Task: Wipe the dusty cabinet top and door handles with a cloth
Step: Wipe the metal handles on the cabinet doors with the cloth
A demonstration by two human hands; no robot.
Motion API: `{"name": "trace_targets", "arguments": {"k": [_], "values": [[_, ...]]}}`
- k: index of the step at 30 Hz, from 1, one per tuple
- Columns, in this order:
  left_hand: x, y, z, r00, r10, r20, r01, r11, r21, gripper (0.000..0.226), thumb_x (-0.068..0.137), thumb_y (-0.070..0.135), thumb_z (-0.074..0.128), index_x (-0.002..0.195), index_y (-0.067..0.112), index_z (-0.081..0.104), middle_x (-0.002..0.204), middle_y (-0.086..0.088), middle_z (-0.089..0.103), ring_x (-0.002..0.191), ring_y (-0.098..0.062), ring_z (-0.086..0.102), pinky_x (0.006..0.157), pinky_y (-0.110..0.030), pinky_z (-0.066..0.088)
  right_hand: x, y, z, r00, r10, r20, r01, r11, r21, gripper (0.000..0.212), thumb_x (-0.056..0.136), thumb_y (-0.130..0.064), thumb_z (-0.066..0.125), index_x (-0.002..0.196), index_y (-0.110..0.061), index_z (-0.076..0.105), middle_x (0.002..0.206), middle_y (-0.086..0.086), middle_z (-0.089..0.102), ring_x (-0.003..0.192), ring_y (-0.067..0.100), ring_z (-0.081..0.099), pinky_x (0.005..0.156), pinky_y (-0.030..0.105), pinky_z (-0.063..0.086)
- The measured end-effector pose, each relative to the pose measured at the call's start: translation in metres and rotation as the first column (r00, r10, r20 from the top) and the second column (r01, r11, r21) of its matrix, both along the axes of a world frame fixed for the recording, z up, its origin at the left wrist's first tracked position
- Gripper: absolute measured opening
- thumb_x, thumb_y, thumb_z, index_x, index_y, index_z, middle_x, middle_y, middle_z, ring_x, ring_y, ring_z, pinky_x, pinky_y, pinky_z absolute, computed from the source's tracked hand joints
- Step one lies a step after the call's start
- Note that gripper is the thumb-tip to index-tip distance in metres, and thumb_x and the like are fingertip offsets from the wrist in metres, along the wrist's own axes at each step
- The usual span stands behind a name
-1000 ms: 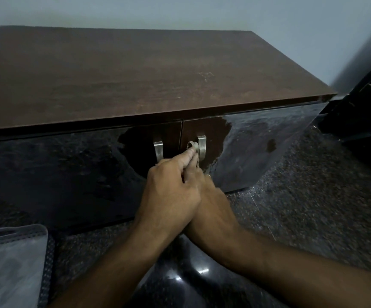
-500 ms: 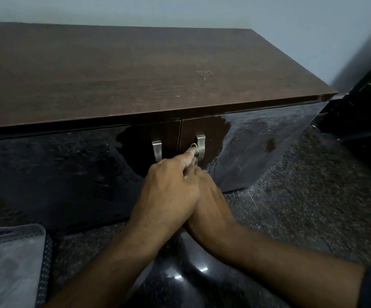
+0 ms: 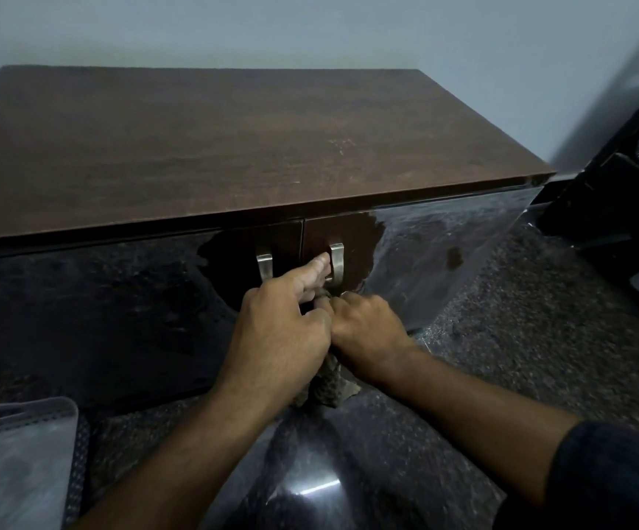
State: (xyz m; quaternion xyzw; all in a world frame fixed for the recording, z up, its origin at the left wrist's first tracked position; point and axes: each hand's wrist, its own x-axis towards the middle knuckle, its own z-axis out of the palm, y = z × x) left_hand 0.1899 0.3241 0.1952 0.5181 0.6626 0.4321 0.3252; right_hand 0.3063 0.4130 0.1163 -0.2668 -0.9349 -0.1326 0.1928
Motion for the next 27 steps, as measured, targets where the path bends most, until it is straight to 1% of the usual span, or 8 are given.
{"name": "trace_targets", "arguments": {"k": [4, 7, 9, 14, 18, 20, 23, 27], "values": [[-0.001, 0.000, -0.003, 1.000, -0.013, 0.004, 0.013, 1.000, -0.016, 0.071, 0.085, -0.009, 0.053, 0.146, 0.028, 0.046, 0.141, 0.013, 0.056, 0.127, 0.001, 0.051, 0.100, -0.013, 0.040, 0.006, 0.003, -0.010, 0.989, -0.081, -0.122, 0.058, 0.982, -0.182, 0.025, 0.069, 0.000, 0.083, 0.074, -0.004, 0.058, 0.061, 0.011, 0.057, 0.063, 0.030, 0.058, 0.037, 0.031, 0.044], [-0.004, 0.001, -0.002, 1.000, 0.019, 0.019, -0.019, 1.000, 0.006, 0.071, 0.084, -0.011, 0.050, 0.145, 0.027, 0.048, 0.138, 0.013, 0.058, 0.124, 0.001, 0.053, 0.098, -0.012, 0.041, 0.010, 0.006, -0.011, 0.942, -0.169, -0.290, 0.088, 0.958, -0.274, 0.020, 0.087, -0.008, 0.068, 0.074, -0.006, 0.052, 0.065, 0.011, 0.053, 0.056, 0.028, 0.051, 0.042, 0.038, 0.046], [-0.004, 0.002, -0.003, 1.000, 0.022, 0.023, -0.022, 1.000, 0.014, 0.071, 0.084, -0.012, 0.049, 0.145, 0.026, 0.048, 0.137, 0.012, 0.060, 0.123, 0.001, 0.054, 0.099, -0.013, 0.042, 0.014, 0.005, -0.007, 0.928, -0.182, -0.325, 0.094, 0.958, -0.270, 0.021, 0.090, -0.015, 0.060, 0.073, -0.009, 0.050, 0.064, 0.010, 0.051, 0.054, 0.027, 0.049, 0.043, 0.036, 0.043], [-0.006, 0.006, -0.007, 0.999, 0.025, 0.027, -0.025, 0.999, 0.024, 0.071, 0.083, -0.015, 0.048, 0.143, 0.022, 0.051, 0.133, 0.010, 0.063, 0.121, 0.004, 0.055, 0.099, -0.009, 0.043, 0.022, 0.007, 0.012, 0.860, -0.230, -0.455, 0.128, 0.961, -0.244, 0.021, 0.087, -0.006, 0.067, 0.070, -0.006, 0.055, 0.065, 0.010, 0.053, 0.057, 0.023, 0.049, 0.051, 0.034, 0.042], [-0.005, 0.008, -0.009, 0.998, 0.045, 0.035, -0.045, 0.999, 0.021, 0.067, 0.085, -0.014, 0.048, 0.142, 0.021, 0.052, 0.132, 0.011, 0.062, 0.119, 0.006, 0.056, 0.095, -0.002, 0.041, 0.022, 0.008, 0.050, 0.741, -0.209, -0.638, 0.188, 0.977, -0.103, 0.013, 0.084, -0.001, 0.071, 0.072, 0.001, 0.066, 0.065, 0.013, 0.063, 0.059, 0.026, 0.059, 0.058, 0.036, 0.049], [-0.004, 0.009, -0.009, 0.996, 0.069, 0.054, -0.071, 0.997, 0.039, 0.064, 0.086, -0.014, 0.047, 0.140, 0.020, 0.054, 0.129, 0.011, 0.064, 0.116, 0.006, 0.058, 0.099, -0.008, 0.045, 0.018, 0.008, 0.064, 0.685, -0.157, -0.712, 0.162, 0.985, -0.061, 0.008, 0.086, 0.000, 0.071, 0.077, 0.001, 0.069, 0.070, 0.011, 0.066, 0.064, 0.024, 0.063, 0.062, 0.031, 0.052], [-0.004, 0.007, -0.007, 0.990, 0.117, 0.079, -0.122, 0.991, 0.061, 0.061, 0.086, -0.013, 0.047, 0.135, 0.019, 0.060, 0.123, 0.010, 0.069, 0.109, 0.007, 0.063, 0.098, -0.017, 0.050, 0.013, 0.007, 0.057, 0.715, -0.189, -0.673, 0.143, 0.982, -0.124, 0.014, 0.085, 0.000, 0.071, 0.073, -0.001, 0.064, 0.072, 0.009, 0.058, 0.067, 0.014, 0.052, 0.064, 0.015, 0.037], [-0.011, 0.004, -0.004, 0.973, 0.190, 0.135, -0.202, 0.976, 0.083, 0.058, 0.084, -0.015, 0.049, 0.129, 0.017, 0.064, 0.115, 0.007, 0.072, 0.102, 0.005, 0.067, 0.096, -0.024, 0.054, 0.010, 0.009, 0.024, 0.784, -0.224, -0.579, 0.128, 0.971, -0.201, 0.019, 0.080, 0.004, 0.074, 0.071, -0.002, 0.058, 0.070, 0.008, 0.054, 0.065, 0.012, 0.045, 0.062, 0.015, 0.030]]}}
